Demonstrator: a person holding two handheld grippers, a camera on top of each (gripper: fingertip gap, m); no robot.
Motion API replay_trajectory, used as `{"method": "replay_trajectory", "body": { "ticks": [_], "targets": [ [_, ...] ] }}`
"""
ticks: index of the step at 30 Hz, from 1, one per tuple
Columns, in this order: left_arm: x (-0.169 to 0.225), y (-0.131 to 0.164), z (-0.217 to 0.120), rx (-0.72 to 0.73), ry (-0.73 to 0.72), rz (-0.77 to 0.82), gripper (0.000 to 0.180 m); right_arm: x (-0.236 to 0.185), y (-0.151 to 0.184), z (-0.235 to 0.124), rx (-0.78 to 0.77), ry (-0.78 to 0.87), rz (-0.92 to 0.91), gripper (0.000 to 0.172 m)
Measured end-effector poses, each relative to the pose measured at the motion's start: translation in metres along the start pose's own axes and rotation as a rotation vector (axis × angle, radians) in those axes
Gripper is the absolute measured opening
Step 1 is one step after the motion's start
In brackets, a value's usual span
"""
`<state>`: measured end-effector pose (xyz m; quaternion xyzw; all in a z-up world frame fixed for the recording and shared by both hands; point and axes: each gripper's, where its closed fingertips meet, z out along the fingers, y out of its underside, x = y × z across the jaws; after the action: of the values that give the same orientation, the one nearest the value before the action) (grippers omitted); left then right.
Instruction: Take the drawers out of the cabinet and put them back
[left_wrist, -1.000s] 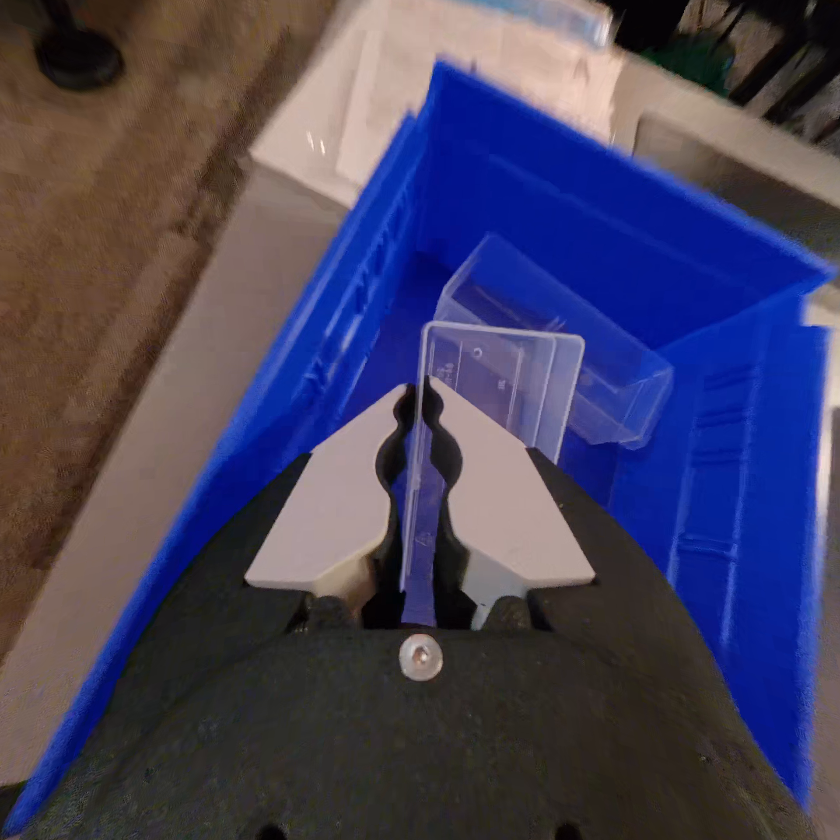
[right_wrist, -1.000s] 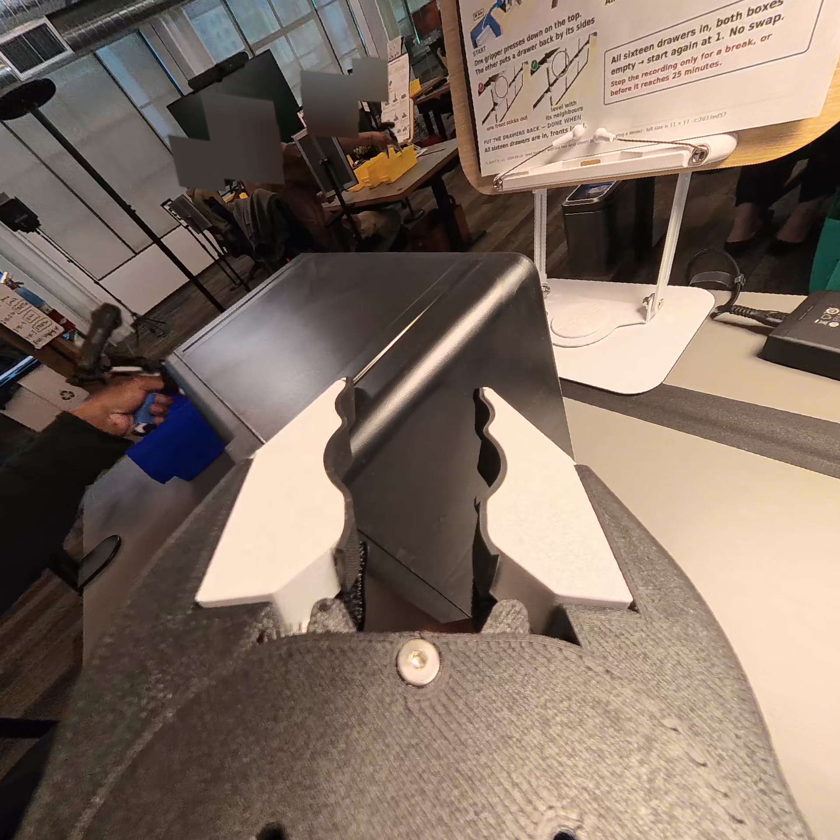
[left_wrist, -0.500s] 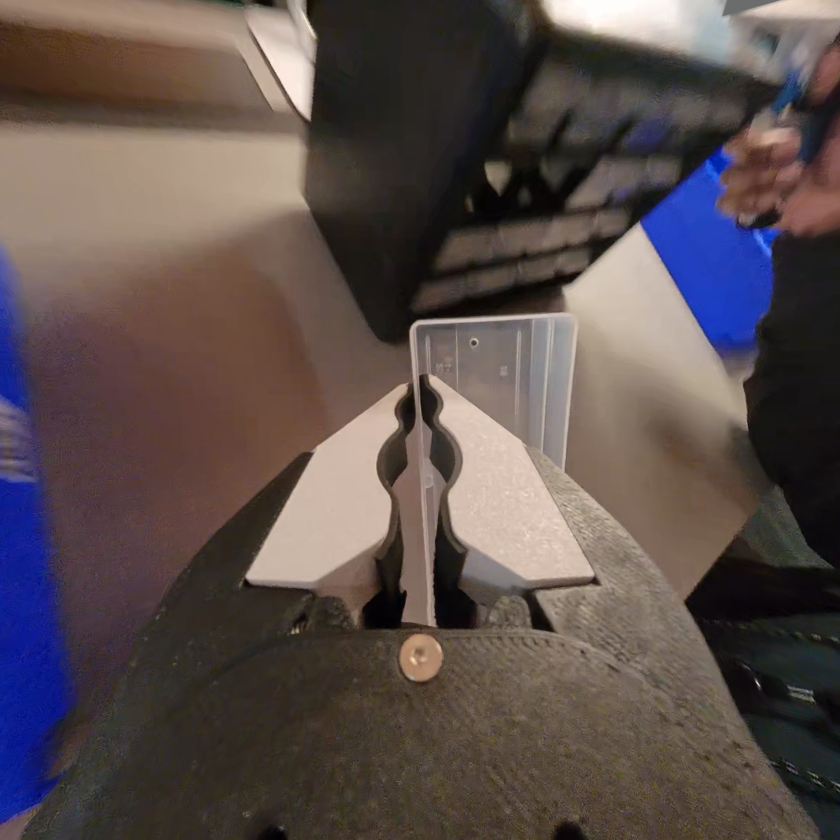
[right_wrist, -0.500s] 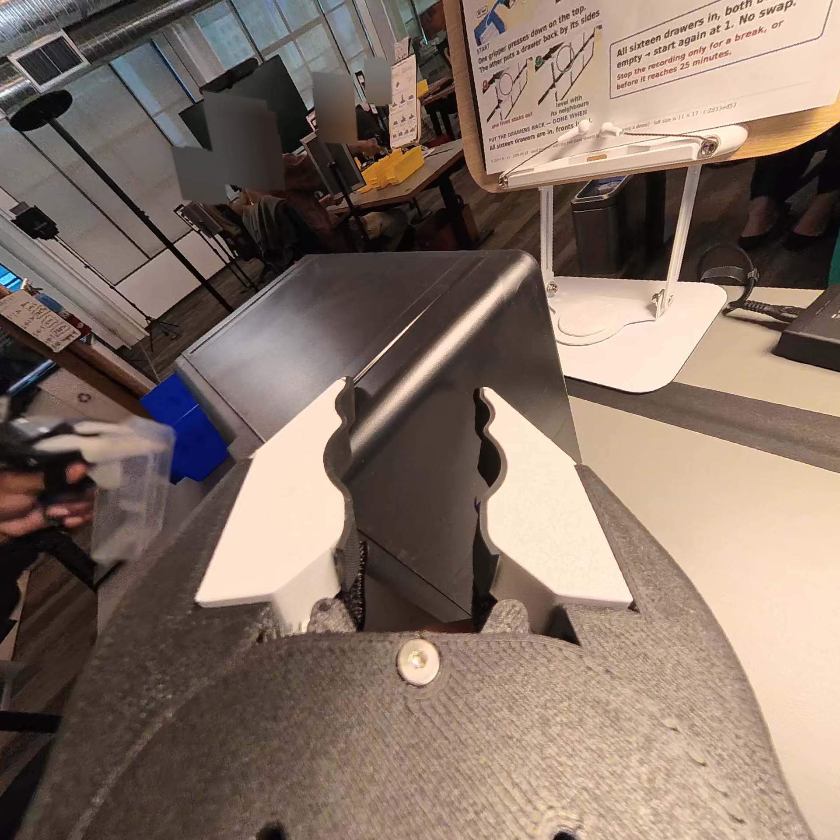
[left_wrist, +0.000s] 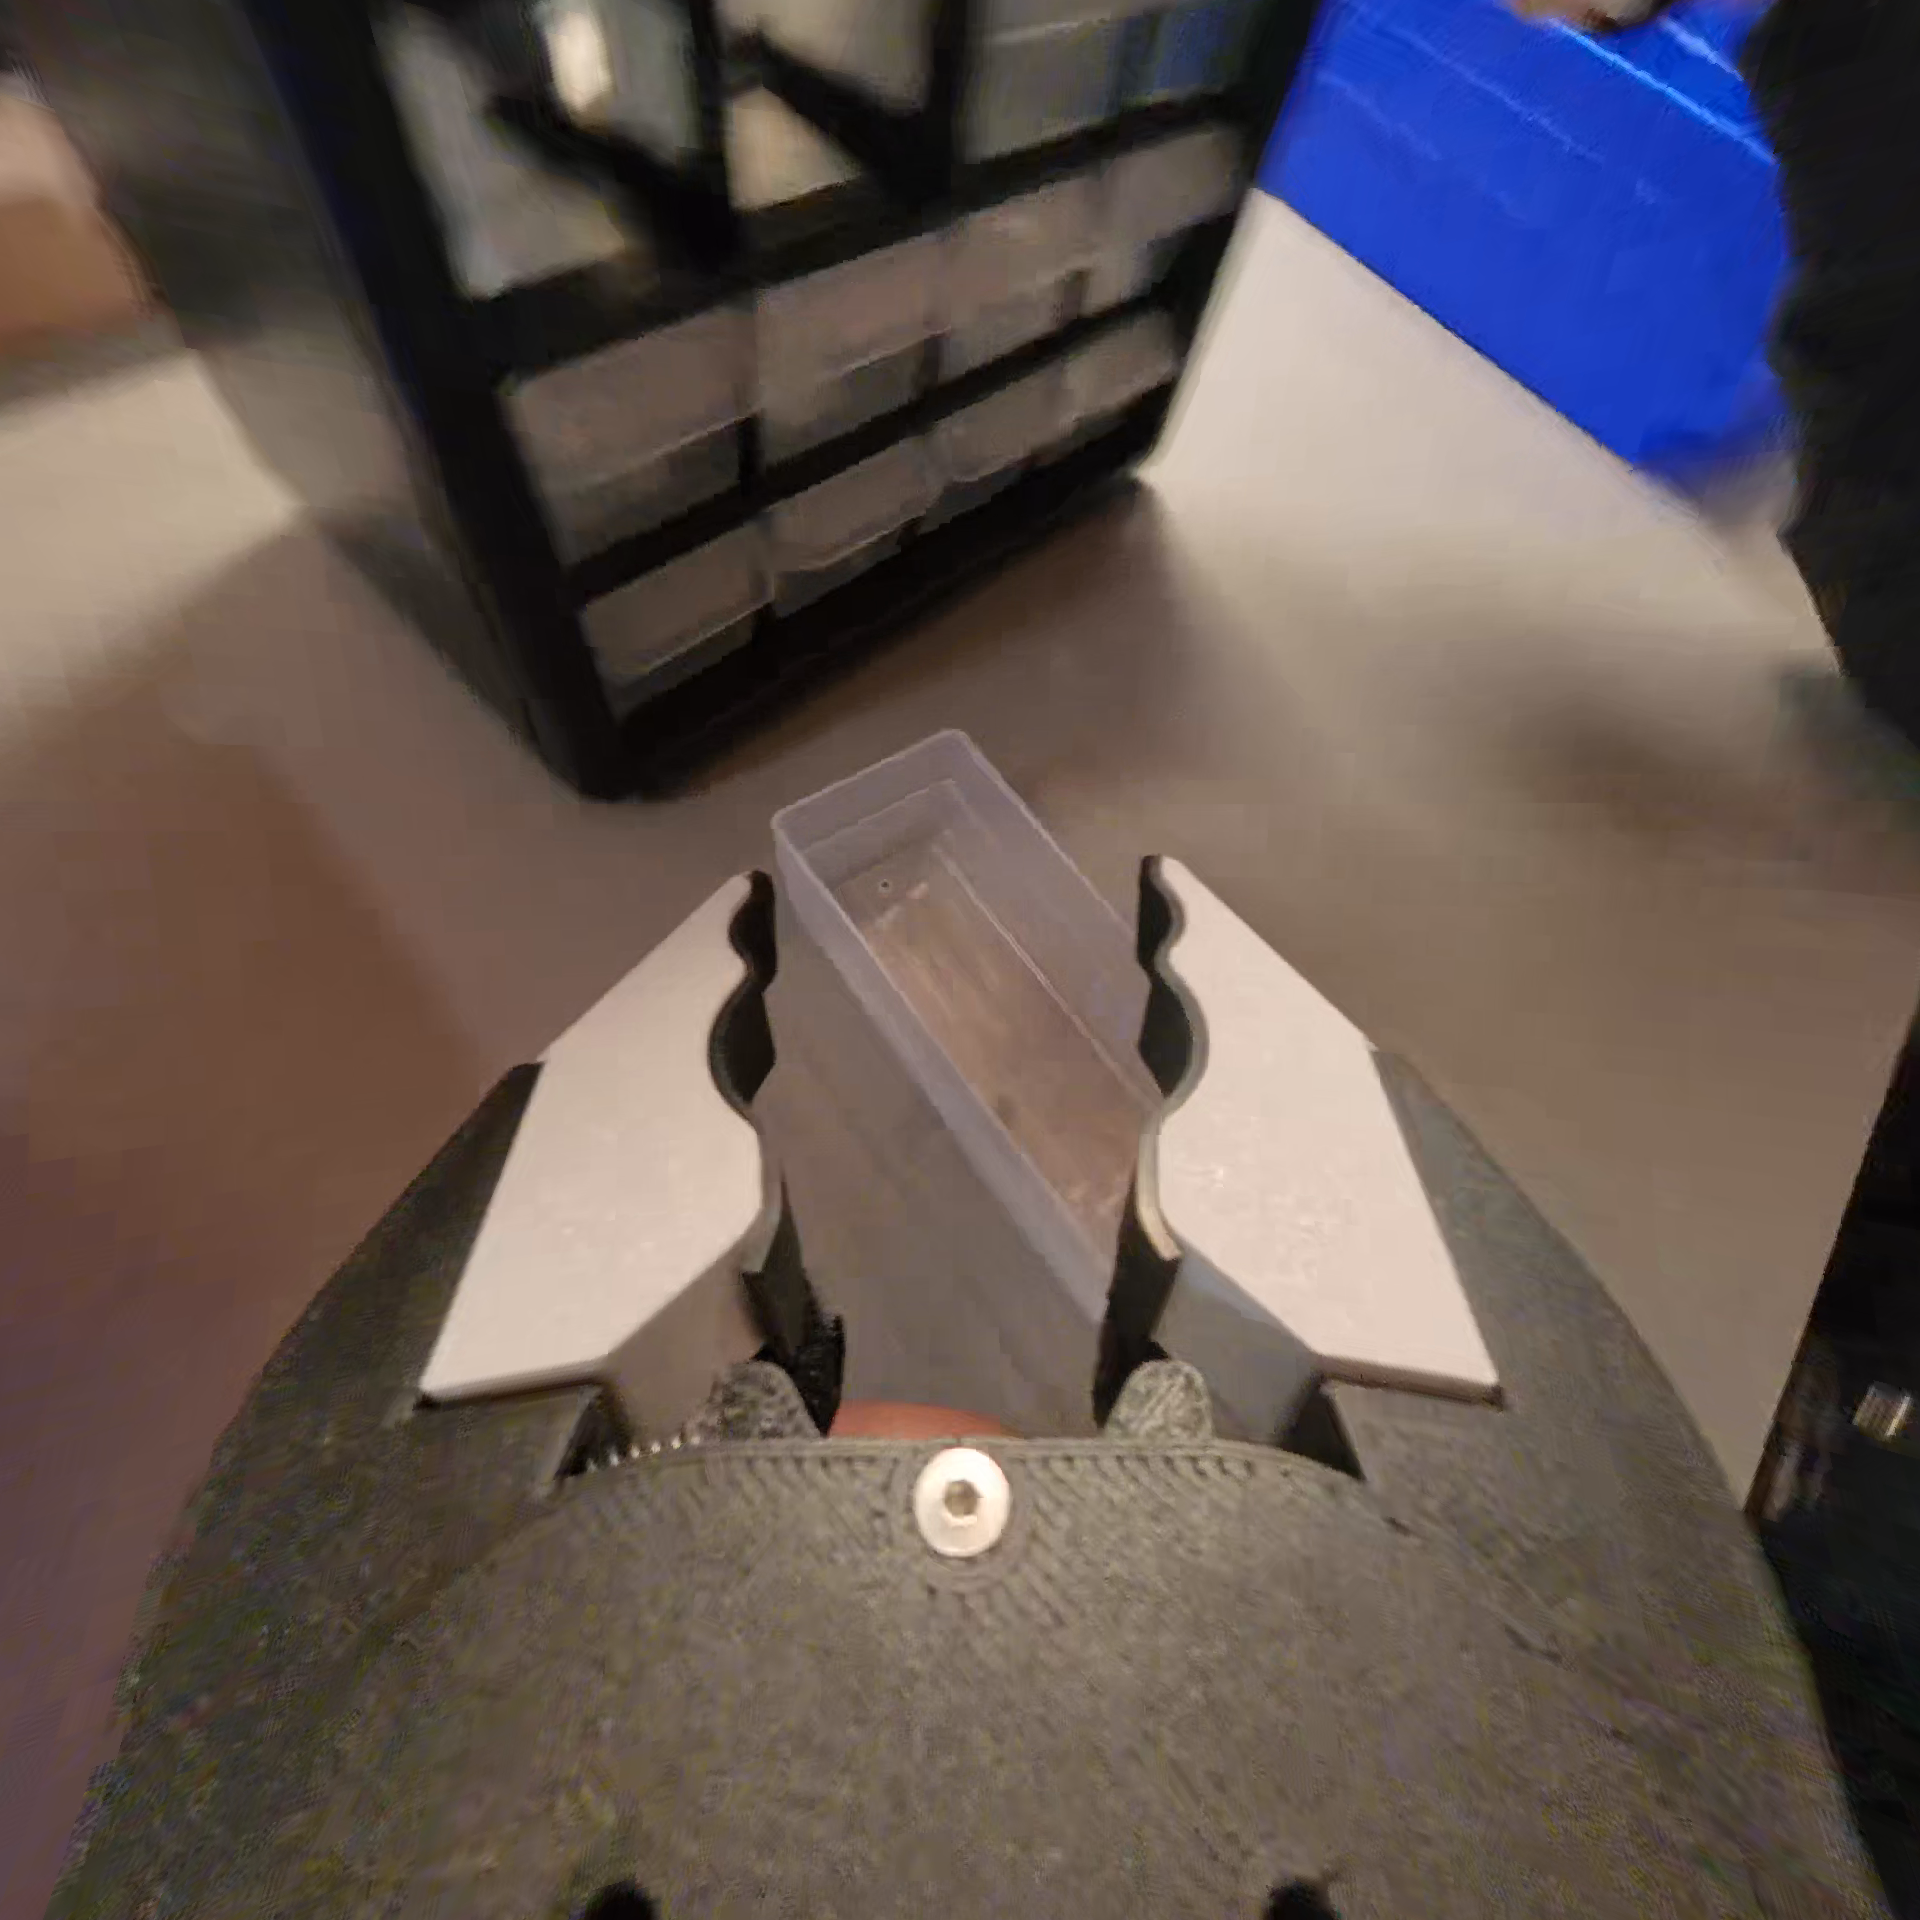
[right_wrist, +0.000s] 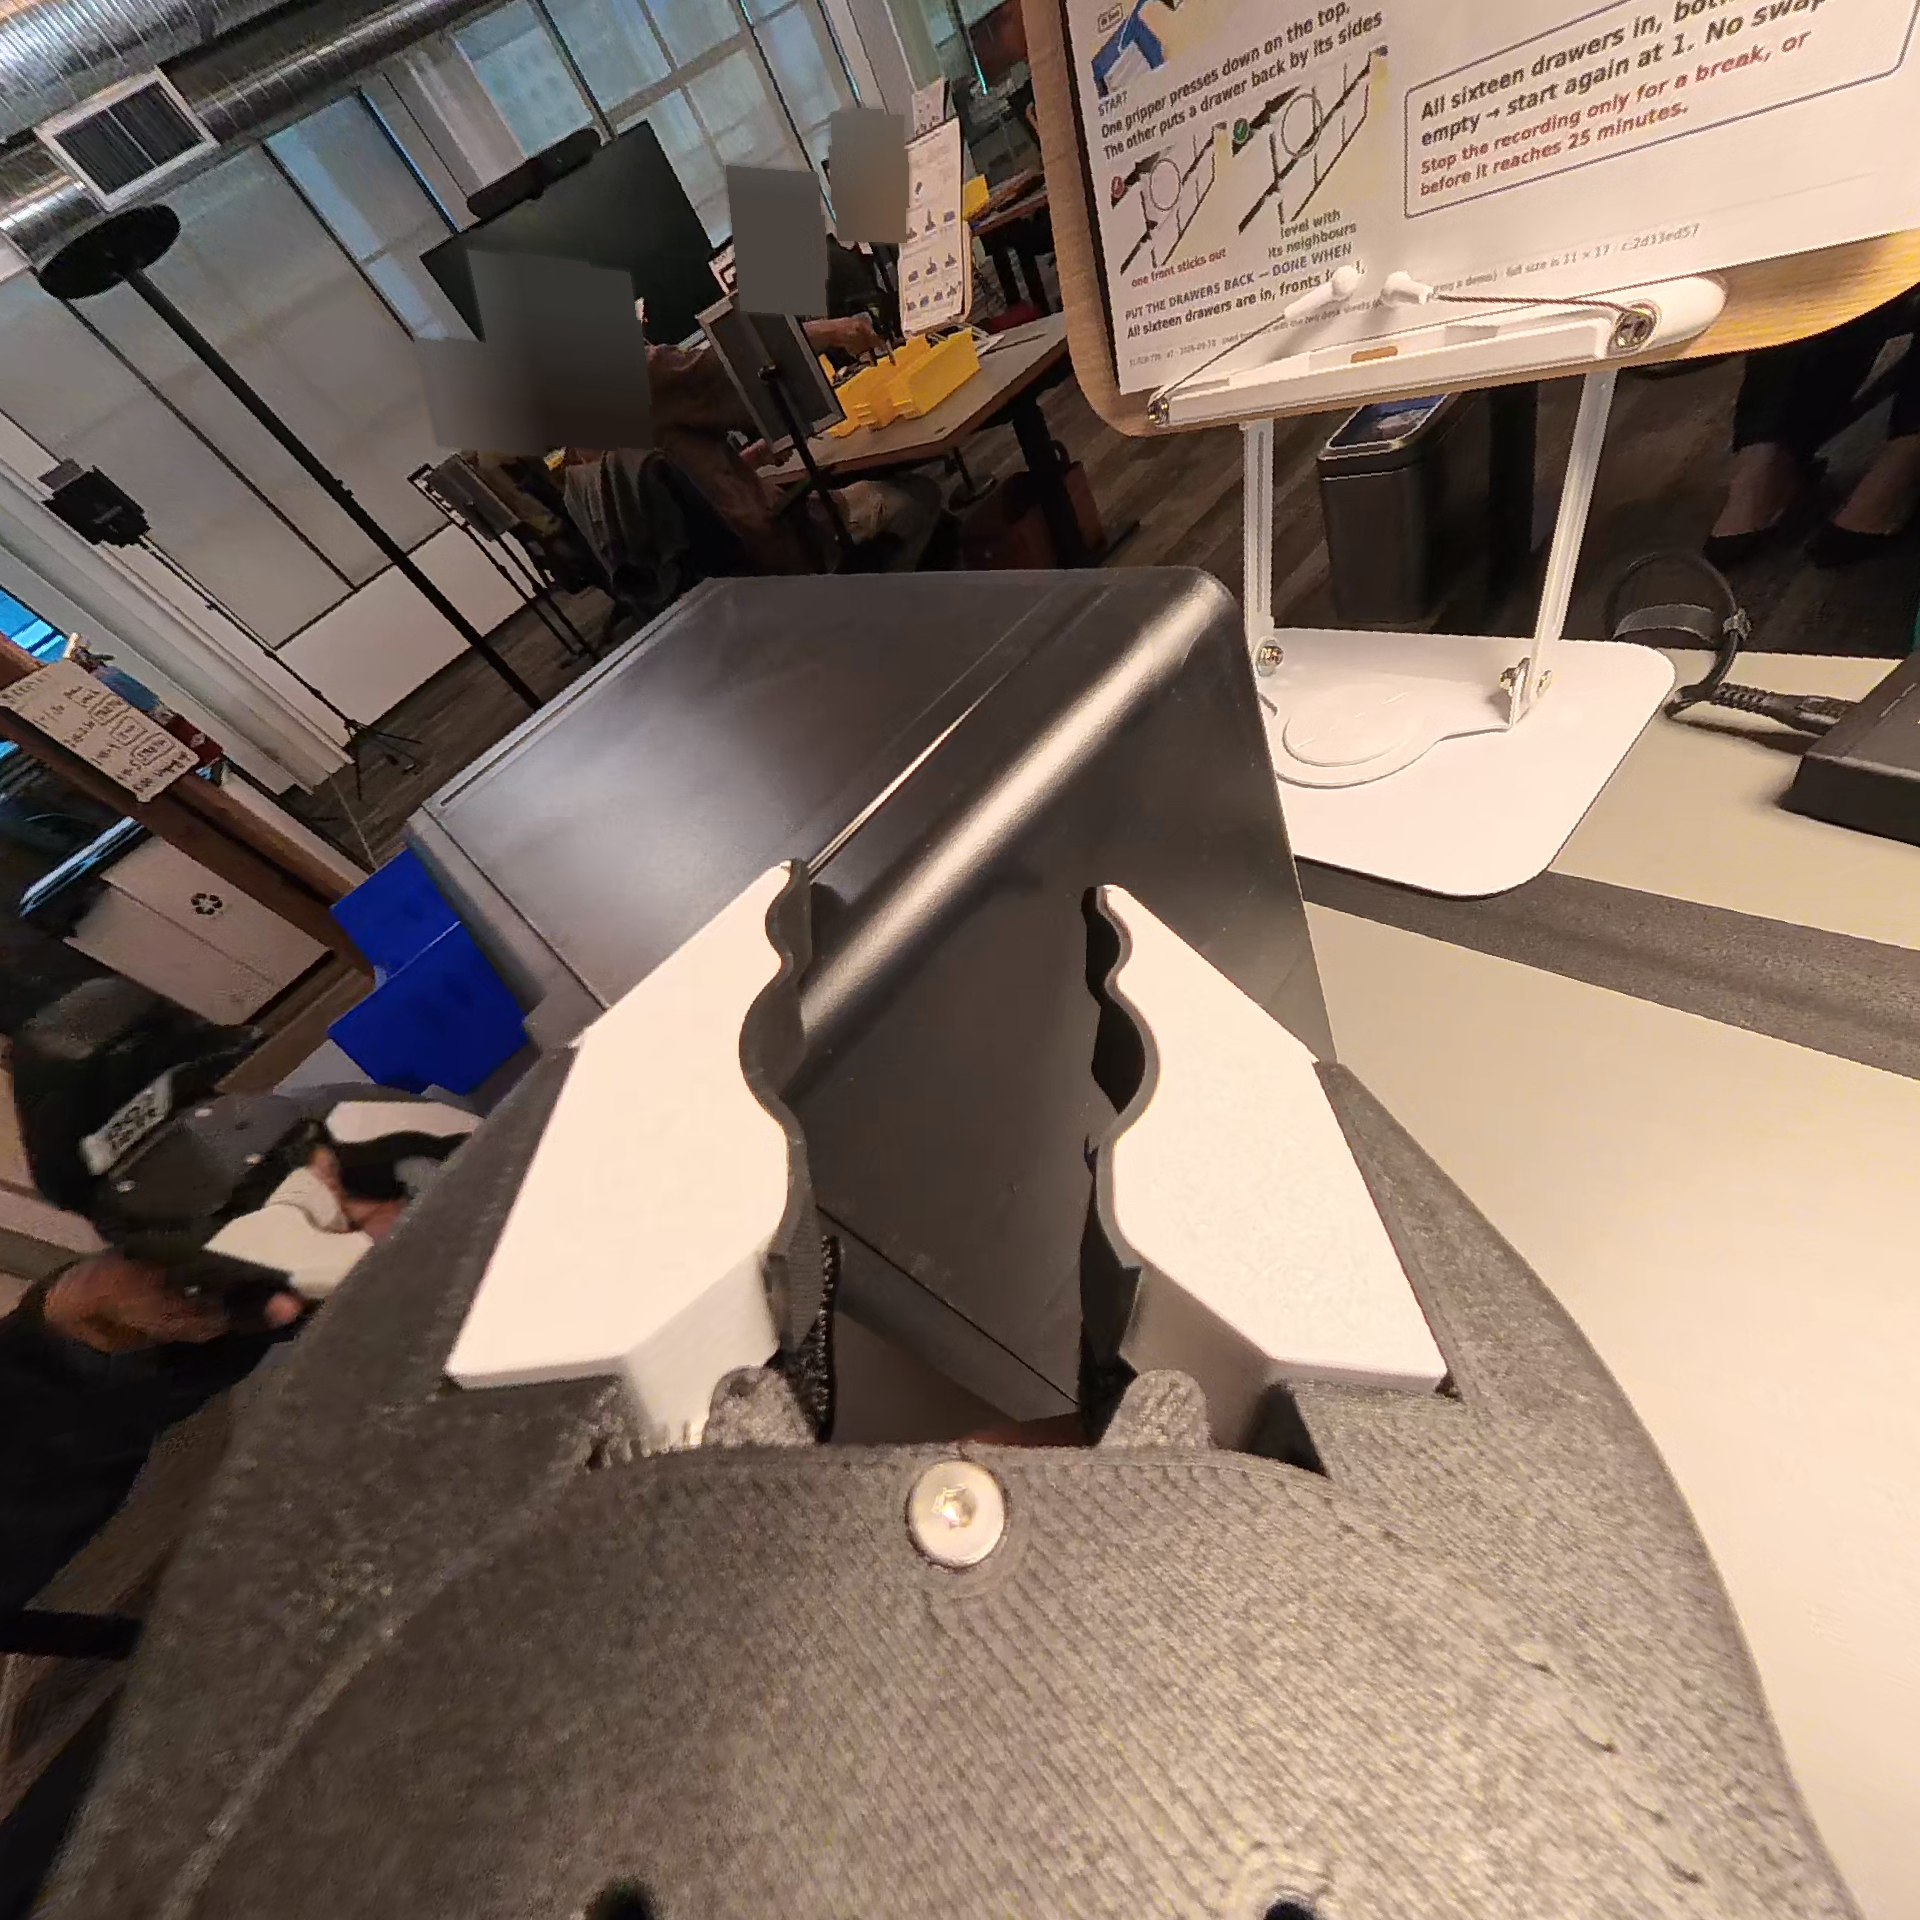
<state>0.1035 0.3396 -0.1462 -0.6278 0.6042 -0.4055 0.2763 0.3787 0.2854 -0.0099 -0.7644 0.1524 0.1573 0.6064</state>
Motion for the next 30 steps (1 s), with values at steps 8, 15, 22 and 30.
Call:
{"method": "replay_trajectory", "body": {
  "ticks": [8, 15, 22, 30],
  "targets": [
    [0.073, 0.061, -0.044, -0.172, 0.348, 0.688, 0.066, 0.0, 0.0, 0.0, 0.002, -0.003, 0.003, 0.055],
    [0.04, 0.083, -0.017, -0.307, 0.181, 0.927, 0.018, 0.0, 0.0, 0.0, 0.005, -0.004, 0.005, 0.055],
    [0.08, -0.002, -0.037, -0.047, 0.36, 0.777, 0.017, -0.001, 0.0, 0.001, 0.006, -0.025, 0.022, 0.055],
    [0.098, -0.069, -0.019, -0.038, 0.447, 0.729, 0.017, -0.001, 0.0, 0.002, 0.007, -0.028, 0.024, 0.055]
  ]
}}
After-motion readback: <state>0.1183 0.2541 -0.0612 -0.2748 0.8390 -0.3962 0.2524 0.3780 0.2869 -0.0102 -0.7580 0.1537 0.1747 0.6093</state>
